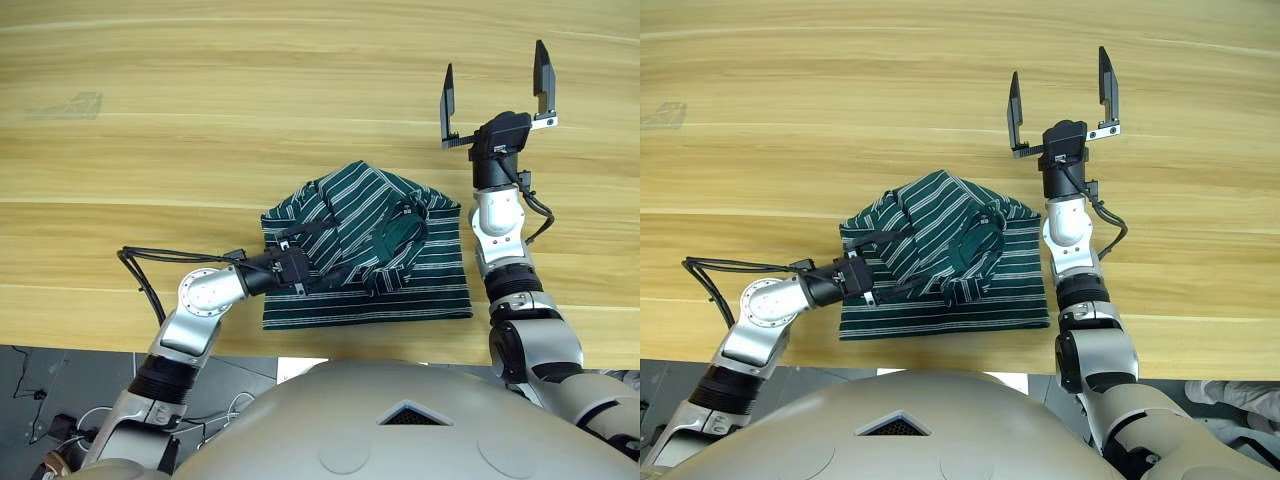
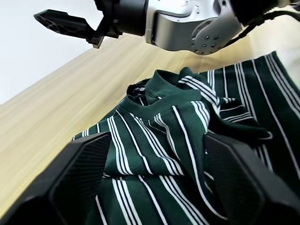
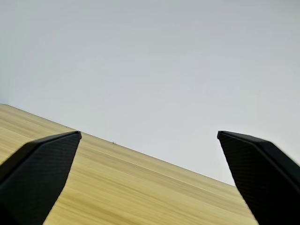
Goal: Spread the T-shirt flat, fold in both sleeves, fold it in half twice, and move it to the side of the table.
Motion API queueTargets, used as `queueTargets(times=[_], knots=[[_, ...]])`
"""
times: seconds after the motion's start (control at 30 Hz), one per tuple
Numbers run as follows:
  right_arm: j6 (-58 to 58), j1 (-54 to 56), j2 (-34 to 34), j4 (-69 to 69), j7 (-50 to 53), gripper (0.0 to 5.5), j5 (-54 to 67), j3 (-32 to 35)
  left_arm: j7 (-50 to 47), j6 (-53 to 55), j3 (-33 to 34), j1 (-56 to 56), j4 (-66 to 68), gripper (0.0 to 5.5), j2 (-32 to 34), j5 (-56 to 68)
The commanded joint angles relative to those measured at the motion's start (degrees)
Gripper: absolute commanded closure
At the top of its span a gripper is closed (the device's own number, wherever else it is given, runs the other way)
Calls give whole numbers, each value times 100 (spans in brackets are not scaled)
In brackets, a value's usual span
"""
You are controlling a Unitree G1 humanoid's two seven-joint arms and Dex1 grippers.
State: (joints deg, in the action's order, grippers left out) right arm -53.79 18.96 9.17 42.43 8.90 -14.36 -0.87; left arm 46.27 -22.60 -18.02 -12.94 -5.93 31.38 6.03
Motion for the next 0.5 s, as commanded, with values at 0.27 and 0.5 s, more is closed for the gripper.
queueTargets(times=[0.27,0.5], knots=[[38,9,9,-4,-5,10,-21,-53,141,156,-233,-47,29,184,-6,-195],[1,24,12,28,-21,10,-1,-87,-53,95,-339,18,207,184,-107,-584]])
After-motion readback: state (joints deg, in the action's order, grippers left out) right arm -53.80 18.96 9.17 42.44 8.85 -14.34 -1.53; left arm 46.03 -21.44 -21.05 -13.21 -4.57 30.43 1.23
